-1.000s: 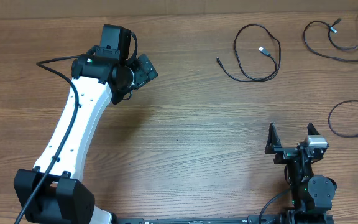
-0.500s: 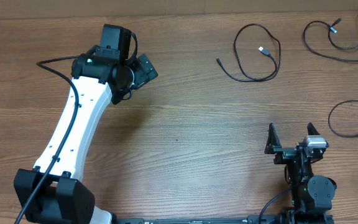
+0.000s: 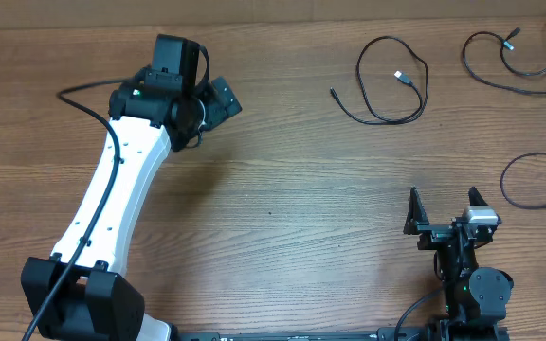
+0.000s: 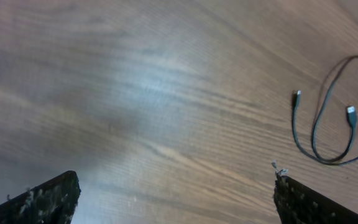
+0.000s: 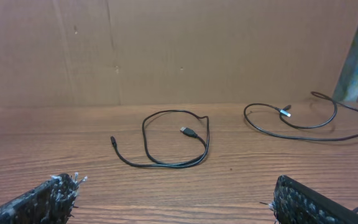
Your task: Untangle cables
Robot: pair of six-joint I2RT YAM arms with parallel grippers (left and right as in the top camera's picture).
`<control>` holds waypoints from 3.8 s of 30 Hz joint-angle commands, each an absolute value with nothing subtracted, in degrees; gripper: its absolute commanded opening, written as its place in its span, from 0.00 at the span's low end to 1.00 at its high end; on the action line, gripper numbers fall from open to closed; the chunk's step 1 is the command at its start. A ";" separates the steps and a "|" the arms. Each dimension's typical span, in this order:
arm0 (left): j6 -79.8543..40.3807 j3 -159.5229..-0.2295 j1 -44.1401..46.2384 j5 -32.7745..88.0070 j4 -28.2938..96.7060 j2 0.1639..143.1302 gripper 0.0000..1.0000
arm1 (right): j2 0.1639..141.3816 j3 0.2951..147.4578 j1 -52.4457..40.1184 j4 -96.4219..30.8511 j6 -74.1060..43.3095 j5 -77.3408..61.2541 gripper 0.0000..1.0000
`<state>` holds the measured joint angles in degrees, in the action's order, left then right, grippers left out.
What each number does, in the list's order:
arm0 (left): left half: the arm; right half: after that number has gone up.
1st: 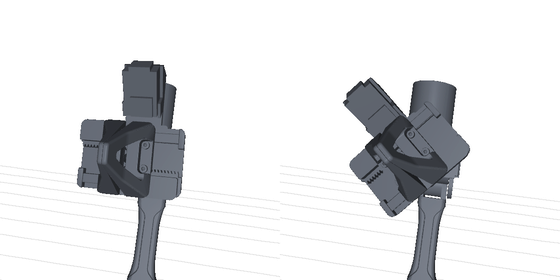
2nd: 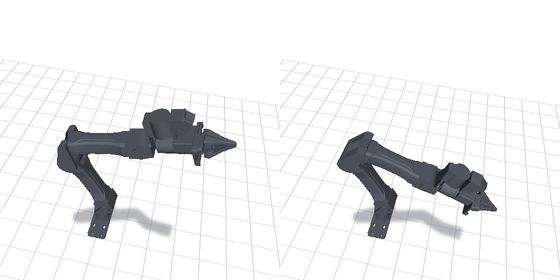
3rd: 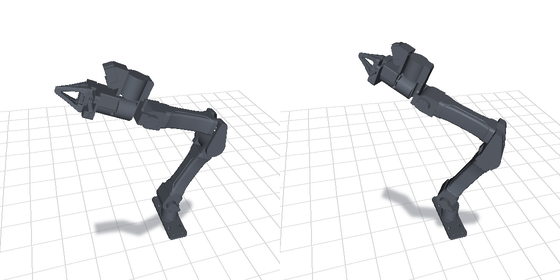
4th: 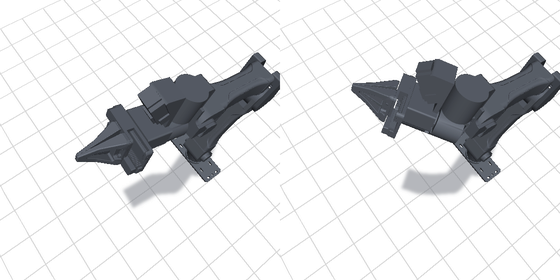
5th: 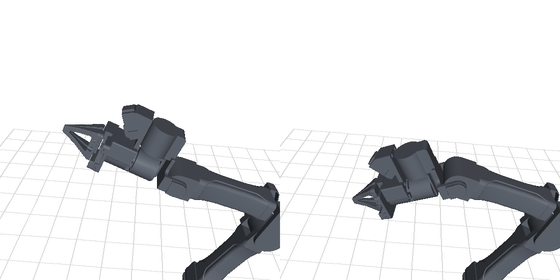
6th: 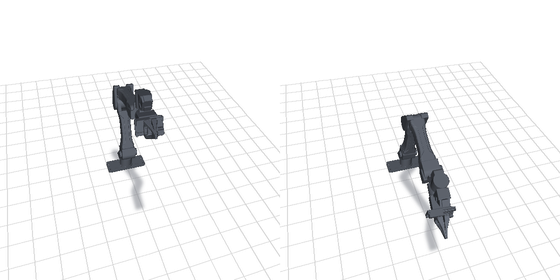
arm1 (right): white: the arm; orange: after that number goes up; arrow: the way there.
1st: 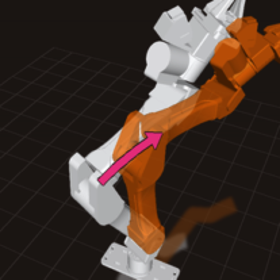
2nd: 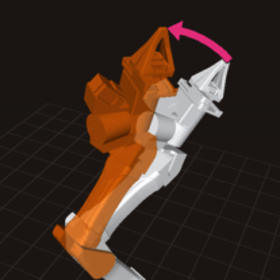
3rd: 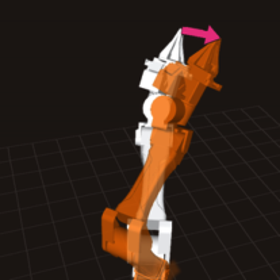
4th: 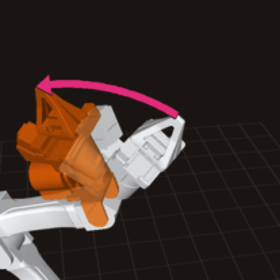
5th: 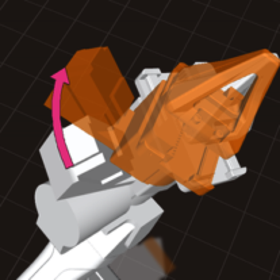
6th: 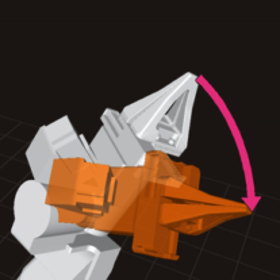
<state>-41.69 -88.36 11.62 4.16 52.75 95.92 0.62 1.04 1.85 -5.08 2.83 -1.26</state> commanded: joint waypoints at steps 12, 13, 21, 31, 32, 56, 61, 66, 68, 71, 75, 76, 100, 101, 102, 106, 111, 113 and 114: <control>-18.68 -85.12 11.29 -2.33 54.13 75.16 1.00 | 0.16 0.45 1.56 -4.73 3.09 -1.10 1.00; -18.28 -84.29 11.29 -2.33 53.95 72.93 0.99 | 0.16 0.45 1.56 -4.73 3.09 -1.10 1.00; -15.59 -73.06 11.29 -1.37 55.88 50.28 1.00 | 0.16 0.45 1.56 -4.73 3.09 -1.10 1.00; -16.86 -69.69 11.27 1.04 67.94 33.45 0.99 | 0.16 0.45 1.56 -4.73 3.09 -1.10 1.00; -16.88 -69.69 11.27 1.10 69.10 33.17 1.00 | 0.16 0.45 1.56 -4.73 3.09 -1.10 1.00; -16.64 -48.40 4.27 4.10 59.96 13.67 0.99 | 0.16 0.45 1.56 -4.73 3.09 -1.10 1.00; -16.23 -38.96 2.33 5.45 53.56 3.84 1.00 | 0.16 0.45 1.56 -4.73 3.09 -1.10 1.00; -12.21 -31.86 1.91 7.55 45.65 0.43 0.99 | 0.16 0.45 1.56 -4.73 3.09 -1.10 1.00; -10.00 -29.34 1.91 7.55 41.80 0.38 0.99 | 0.16 0.45 1.56 -4.73 3.09 -1.10 1.00; -6.17 -25.54 1.85 7.53 36.82 0.21 1.00 | 0.16 0.45 1.56 -4.73 3.09 -1.10 1.00; -4.14 -19.33 1.78 7.51 28.16 0.21 1.00 | 0.16 0.45 1.56 -4.73 3.09 -1.10 1.00; -4.25 -17.76 1.78 7.55 25.45 0.21 1.00 | 0.16 0.45 1.56 -4.73 3.09 -1.10 1.00; -0.08 -0.23 0.19 5.43 4.19 0.19 1.00 | 0.16 0.45 1.56 -4.73 3.09 -1.10 1.00; -0.51 -0.23 0.19 5.65 4.14 0.19 1.00 | 0.16 0.45 1.56 -4.73 3.09 -1.10 1.00; -0.93 -0.23 0.19 5.80 4.03 0.19 1.00 | 0.16 0.45 1.56 -4.73 3.09 -1.10 1.00; -1.45 -0.23 0.19 5.80 3.99 0.19 1.00 | 0.16 0.45 1.56 -4.73 3.09 -1.10 1.00; -1.45 -0.25 0.30 5.80 3.99 0.19 0.99 | 0.16 0.45 1.56 -4.73 3.09 -1.10 1.00; -1.45 -0.25 0.30 5.80 4.01 0.25 1.00 | 0.16 0.45 1.56 -4.73 3.09 -1.10 1.00; -1.45 -0.25 0.30 5.80 3.99 0.25 0.99 | 0.16 0.45 1.56 -4.73 3.09 -1.10 1.00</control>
<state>-2.35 -0.82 0.60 6.22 4.25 0.84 0.62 1.04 1.85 -5.13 3.01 -1.26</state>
